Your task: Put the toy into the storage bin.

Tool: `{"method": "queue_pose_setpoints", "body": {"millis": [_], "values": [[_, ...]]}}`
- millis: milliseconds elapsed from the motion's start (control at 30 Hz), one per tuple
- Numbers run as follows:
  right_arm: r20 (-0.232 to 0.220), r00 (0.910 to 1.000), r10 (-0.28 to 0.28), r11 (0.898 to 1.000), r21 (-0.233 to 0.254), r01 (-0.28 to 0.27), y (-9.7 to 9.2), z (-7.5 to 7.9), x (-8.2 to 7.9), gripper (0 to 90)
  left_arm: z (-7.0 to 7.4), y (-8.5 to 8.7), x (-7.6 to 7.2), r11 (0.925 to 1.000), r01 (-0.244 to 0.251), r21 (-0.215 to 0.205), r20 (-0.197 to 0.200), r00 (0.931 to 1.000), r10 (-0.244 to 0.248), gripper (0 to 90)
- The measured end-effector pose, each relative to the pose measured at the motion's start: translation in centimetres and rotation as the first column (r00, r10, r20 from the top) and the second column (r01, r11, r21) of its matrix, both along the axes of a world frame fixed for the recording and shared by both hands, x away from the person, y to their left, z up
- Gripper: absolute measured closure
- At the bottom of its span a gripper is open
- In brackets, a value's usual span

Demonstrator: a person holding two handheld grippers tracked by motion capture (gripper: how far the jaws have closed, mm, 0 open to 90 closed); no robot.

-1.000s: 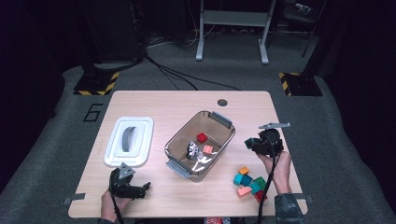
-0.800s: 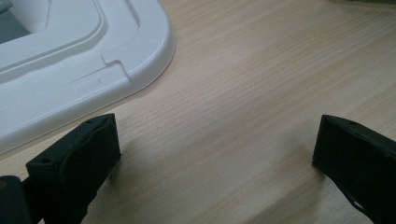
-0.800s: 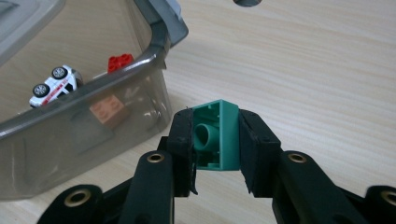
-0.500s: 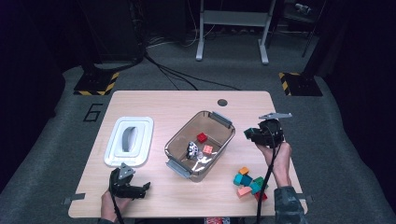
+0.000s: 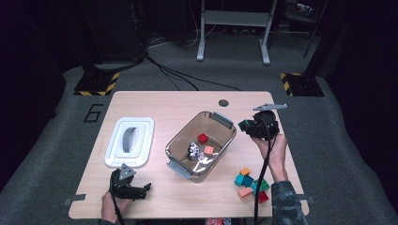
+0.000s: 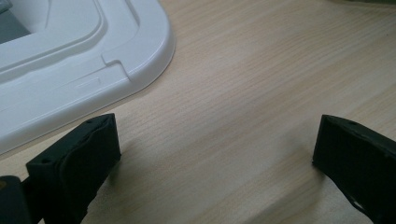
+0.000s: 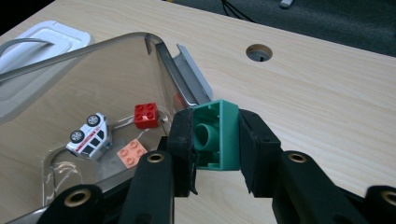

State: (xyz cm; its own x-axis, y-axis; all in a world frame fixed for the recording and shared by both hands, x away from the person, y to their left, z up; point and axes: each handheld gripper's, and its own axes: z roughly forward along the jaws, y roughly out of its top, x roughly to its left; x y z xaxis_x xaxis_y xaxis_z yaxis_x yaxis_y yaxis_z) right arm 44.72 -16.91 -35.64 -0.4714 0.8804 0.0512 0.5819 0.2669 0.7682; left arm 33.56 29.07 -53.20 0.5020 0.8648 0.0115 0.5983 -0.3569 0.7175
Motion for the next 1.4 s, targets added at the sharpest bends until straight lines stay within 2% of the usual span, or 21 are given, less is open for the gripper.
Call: {"method": "queue_pose_setpoints", "body": {"millis": [233, 533, 767, 1033, 1167, 1400], "values": [[0.006, 0.9996, 0.028, 1.0, -0.002, -0.028, 1.4, 0.4, 0.5, 68.2, 0.0, 0.0, 0.0, 1.0, 0.0, 0.0, 0.0, 1.0, 0.0, 0.5], [-0.022, 0.9979, 0.061, 0.998, -0.004, -0.061, 3.6, 0.3, 1.2, 68.2, 0.0, 0.0, 0.0, 1.0, 0.0, -0.001, 0.0, 1.0, 0.0, 0.5], [-0.058, 0.9957, 0.073, 0.995, -0.06, -0.076, 5.0, -0.7, 1.7, 68.1, 0.0, 0.0, 0.0, 1.0, 0.0, -0.001, -0.002, 1.0, 0.0, 0.5], [-0.094, 0.9934, 0.065, 0.993, -0.09, -0.074, 5.3, -1.7, 2.0, 67.8, 0.0, 0.0, 0.0, 1.0, 0.0, -0.001, -0.002, 1.0, 0.0, 0.5], [-0.093, 0.9937, 0.063, 0.993, -0.097, -0.072, 5.2, -1.7, 1.9, 67.3, 0.0, 0.0, 0.0, 1.0, 0.0, 0.0, -0.002, 1.0, 0.0, 0.5], [-0.103, 0.9937, 0.044, 0.994, -0.098, -0.055, 4.9, -1.7, 1.9, 60.2, 0.0, 0.0, 0.0, 1.0, -0.001, 0.0, -0.003, 1.0, 0.001, 0.5]]}}
